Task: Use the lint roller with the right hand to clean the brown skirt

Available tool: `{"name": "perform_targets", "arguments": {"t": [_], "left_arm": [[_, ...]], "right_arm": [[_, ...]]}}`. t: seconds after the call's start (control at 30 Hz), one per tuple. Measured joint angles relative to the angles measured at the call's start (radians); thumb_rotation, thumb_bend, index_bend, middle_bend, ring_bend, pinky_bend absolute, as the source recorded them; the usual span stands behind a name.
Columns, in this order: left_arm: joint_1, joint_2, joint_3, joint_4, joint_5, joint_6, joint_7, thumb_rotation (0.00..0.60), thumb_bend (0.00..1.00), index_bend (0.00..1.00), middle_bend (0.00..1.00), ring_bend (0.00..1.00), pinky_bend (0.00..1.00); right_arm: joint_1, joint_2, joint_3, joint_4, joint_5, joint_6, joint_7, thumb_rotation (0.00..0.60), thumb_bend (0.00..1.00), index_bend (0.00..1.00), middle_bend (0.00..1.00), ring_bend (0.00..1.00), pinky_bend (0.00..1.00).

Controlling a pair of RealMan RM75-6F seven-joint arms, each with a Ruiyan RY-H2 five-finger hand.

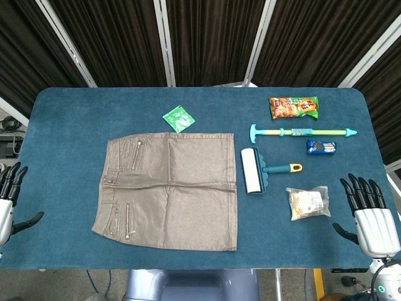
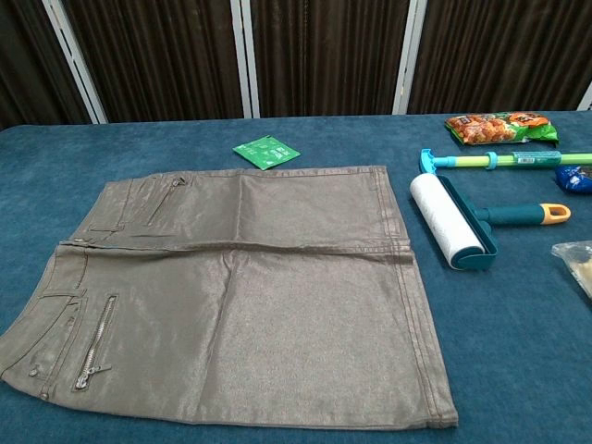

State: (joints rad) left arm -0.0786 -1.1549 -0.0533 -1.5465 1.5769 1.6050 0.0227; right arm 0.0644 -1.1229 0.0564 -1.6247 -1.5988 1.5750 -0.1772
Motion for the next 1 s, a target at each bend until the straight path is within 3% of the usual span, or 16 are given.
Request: {"name": "perform_targets", "arguments": {"t": [0.27,0.5,0.53,0.7,1.0], "left_arm": [[0.002,0.003,-0.001,-0.008,-0.014,-0.010,0.019,0.600,0.00,0.00,0.00,0.00,0.00],[-0.002,-0.006,-0.007,-0.004,-0.026,-0.018,0.029,0.600,0.00,0.00,0.00,0.00,0.00],[-0.003,-0.008,-0.008,-0.005,-0.028,-0.020,0.032,0.600,0.00,0.00,0.00,0.00,0.00],[-0.008,-0.017,-0.015,-0.002,-0.046,-0.033,0.056,0.600,0.00,0.00,0.00,0.00,0.00],[-0.024,-0.034,-0.037,0.003,-0.124,-0.088,0.103,0.600,0.00,0.00,0.00,0.00,0.00]], "right_arm": [[0.011,-0.009,-0.004,0.009,0.015,-0.041,0.006,0.600,0.00,0.00,0.00,0.00,0.00],[0.080,-0.033,0.016,0.055,0.046,-0.158,0.035,0.600,0.00,0.00,0.00,0.00,0.00],[0.102,-0.040,0.023,0.070,0.054,-0.190,0.036,0.600,0.02,0.00,0.00,0.00,0.00],[0.217,-0.082,0.064,0.149,0.094,-0.358,0.053,0.600,0.31,0.00,0.01,0.00,0.00],[0.446,-0.234,0.119,0.390,0.191,-0.670,0.062,0.600,0.32,0.00,0.04,0.00,0.00]]}}
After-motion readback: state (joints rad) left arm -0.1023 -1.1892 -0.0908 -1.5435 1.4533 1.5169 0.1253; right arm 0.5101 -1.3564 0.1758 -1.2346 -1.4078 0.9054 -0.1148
